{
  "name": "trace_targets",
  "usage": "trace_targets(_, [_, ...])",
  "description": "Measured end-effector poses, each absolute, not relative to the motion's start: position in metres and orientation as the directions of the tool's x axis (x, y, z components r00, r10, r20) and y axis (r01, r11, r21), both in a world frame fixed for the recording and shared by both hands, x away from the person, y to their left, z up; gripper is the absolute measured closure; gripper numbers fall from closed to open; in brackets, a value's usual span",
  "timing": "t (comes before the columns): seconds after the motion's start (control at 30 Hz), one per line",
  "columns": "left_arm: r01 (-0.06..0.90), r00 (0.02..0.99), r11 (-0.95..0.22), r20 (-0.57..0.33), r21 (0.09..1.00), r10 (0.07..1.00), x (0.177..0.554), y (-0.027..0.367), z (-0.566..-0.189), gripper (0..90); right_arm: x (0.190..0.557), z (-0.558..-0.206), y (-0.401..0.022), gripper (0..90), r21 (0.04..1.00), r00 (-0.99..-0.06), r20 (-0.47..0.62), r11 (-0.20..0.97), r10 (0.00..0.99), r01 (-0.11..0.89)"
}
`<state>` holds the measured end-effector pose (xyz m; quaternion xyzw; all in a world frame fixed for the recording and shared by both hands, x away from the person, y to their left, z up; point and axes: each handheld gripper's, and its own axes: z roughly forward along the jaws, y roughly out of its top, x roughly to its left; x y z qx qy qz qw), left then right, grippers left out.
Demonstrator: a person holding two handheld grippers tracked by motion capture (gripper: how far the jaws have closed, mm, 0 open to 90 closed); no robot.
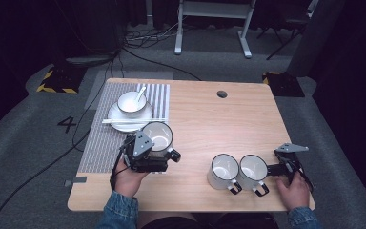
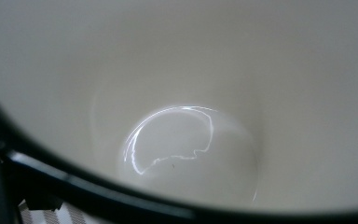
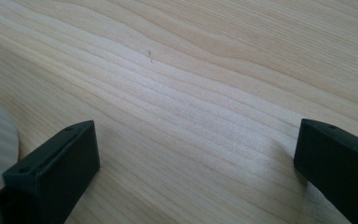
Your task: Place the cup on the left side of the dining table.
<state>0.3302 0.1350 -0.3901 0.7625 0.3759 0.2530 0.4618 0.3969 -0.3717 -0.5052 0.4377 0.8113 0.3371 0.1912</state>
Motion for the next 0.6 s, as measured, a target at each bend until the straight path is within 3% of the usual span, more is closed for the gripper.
trace_targets(0.6, [0.384,0.406,-0.18,0.009,0.906,0.914,0.339,0.179,-0.384,3.6,0.397,-0.505,-0.372,0.2,0.714,-0.544,-0.015,0.39,0.839,0.581])
